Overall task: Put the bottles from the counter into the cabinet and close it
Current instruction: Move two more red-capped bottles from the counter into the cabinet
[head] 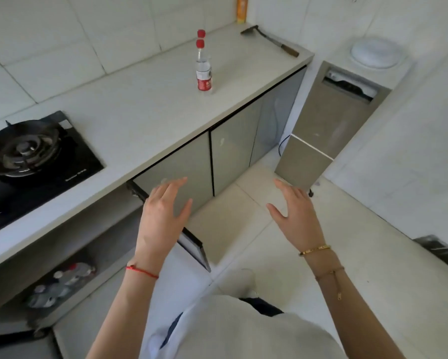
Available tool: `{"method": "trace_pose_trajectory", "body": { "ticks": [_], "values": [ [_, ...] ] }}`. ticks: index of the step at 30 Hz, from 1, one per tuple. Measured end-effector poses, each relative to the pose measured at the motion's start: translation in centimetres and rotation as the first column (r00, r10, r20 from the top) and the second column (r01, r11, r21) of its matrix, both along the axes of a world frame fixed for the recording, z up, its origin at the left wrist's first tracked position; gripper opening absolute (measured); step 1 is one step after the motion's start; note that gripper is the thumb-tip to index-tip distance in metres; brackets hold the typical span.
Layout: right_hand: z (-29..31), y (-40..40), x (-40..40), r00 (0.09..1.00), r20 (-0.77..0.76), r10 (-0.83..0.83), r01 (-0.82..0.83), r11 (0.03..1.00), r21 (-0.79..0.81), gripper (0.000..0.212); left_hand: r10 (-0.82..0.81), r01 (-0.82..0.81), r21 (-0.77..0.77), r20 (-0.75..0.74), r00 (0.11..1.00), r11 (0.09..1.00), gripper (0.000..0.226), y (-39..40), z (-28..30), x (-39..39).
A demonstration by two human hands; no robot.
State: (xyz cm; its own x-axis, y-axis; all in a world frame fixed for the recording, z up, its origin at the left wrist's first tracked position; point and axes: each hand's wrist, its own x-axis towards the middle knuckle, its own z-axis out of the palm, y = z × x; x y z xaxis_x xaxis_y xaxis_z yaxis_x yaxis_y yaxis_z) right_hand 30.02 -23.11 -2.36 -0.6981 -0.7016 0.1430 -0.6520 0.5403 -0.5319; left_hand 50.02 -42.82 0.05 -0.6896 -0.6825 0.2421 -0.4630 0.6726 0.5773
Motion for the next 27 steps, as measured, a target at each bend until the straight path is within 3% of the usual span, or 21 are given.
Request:
{"method": "trace_pose_trajectory", "body": {
  "ticks": [13,27],
  "values": [
    [0.4,-5.8,-17.2,0.999,0.022,0.05,-0.049,0.998,-0.044,0.054,0.083,-0.082,0.017,-0.035,0.996,0.996,0.041,-3.7,0.3,-15.5],
    [1.9,-30.0,-35.8,0.962,-0.043,0.269,-0.271,0.96,-0.074,0.053,0.238,-0.24,-0.03,-0.074,0.969,0.97,0.045,-22.4,1.6,-32.5]
  ]
}}
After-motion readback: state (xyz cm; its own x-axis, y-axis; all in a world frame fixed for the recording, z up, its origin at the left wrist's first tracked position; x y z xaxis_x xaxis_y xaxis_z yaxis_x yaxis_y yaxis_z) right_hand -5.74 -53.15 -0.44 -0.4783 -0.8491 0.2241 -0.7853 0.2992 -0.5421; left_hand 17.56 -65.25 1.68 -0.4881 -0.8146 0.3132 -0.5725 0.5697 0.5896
